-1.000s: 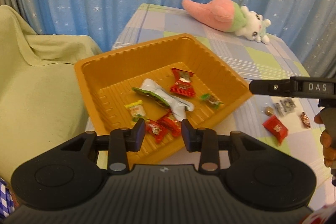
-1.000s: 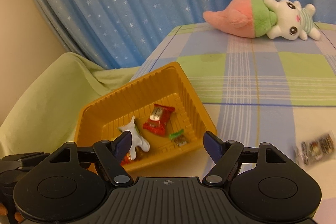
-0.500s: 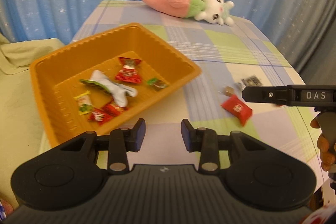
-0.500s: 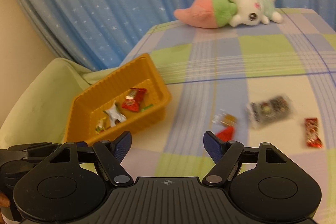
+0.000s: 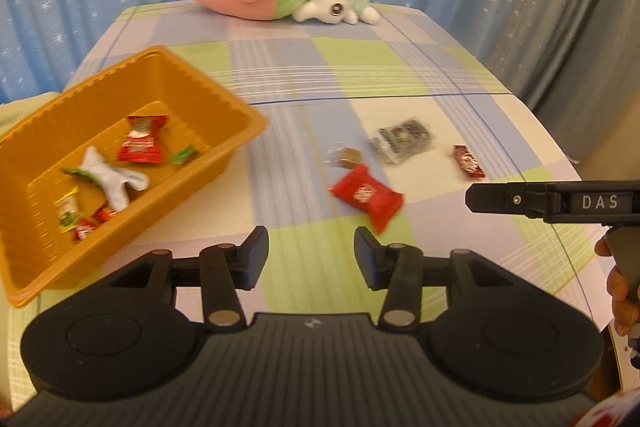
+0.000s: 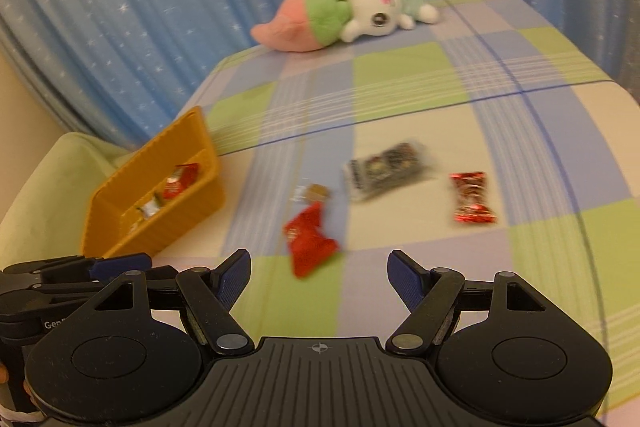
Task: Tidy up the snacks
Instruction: 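Withdraw both open tools from the tray toward the remaining snacks, then grasp the large red candy packet with the left tool while the right tool grasps the clear brown candy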
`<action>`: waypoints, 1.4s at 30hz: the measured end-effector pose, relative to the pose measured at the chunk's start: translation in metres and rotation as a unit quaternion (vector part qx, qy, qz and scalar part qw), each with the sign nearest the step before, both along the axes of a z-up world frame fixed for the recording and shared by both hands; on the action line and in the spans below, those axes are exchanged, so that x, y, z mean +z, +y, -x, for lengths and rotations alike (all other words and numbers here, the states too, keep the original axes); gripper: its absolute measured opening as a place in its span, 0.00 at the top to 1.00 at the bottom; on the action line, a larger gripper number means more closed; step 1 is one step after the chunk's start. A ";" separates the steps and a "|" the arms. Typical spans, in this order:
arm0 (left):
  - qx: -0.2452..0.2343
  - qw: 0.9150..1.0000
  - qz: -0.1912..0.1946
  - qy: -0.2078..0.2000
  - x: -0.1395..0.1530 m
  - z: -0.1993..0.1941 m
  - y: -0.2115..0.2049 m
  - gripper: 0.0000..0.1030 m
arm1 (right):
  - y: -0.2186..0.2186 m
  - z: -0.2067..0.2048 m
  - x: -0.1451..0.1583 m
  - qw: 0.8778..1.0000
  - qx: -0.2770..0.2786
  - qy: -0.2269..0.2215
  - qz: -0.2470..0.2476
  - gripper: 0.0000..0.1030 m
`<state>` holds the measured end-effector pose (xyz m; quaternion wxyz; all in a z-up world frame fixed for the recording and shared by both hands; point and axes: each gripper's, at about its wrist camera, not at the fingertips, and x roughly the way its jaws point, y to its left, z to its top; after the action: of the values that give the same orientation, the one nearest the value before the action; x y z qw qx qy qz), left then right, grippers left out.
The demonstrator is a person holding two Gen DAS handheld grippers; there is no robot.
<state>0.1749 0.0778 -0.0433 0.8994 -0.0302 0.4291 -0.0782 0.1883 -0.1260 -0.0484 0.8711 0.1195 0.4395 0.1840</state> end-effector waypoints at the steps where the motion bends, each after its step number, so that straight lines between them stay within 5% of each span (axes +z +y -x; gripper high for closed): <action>1: -0.003 1.000 0.000 0.000 0.000 -0.001 -0.005 0.58 | -0.006 0.001 0.000 1.000 -0.005 0.000 0.003 0.27; 23: 0.041 0.999 0.019 0.021 -0.021 -0.047 -0.052 0.39 | -0.088 0.004 -0.010 0.998 -0.063 0.023 0.023 0.27; 34: 0.054 0.997 0.036 0.035 -0.043 -0.084 -0.062 0.42 | -0.091 -0.009 -0.017 0.998 -0.059 0.012 0.011 0.27; 42: 0.061 0.996 0.017 0.058 -0.069 -0.099 -0.067 0.57 | -0.095 -0.013 -0.026 0.997 -0.066 0.034 0.020 0.27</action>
<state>0.2736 0.0110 -0.1128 0.8754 -0.0760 0.4765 -0.0283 0.2018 -0.2214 -0.0748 0.8681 0.1369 0.4637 0.1125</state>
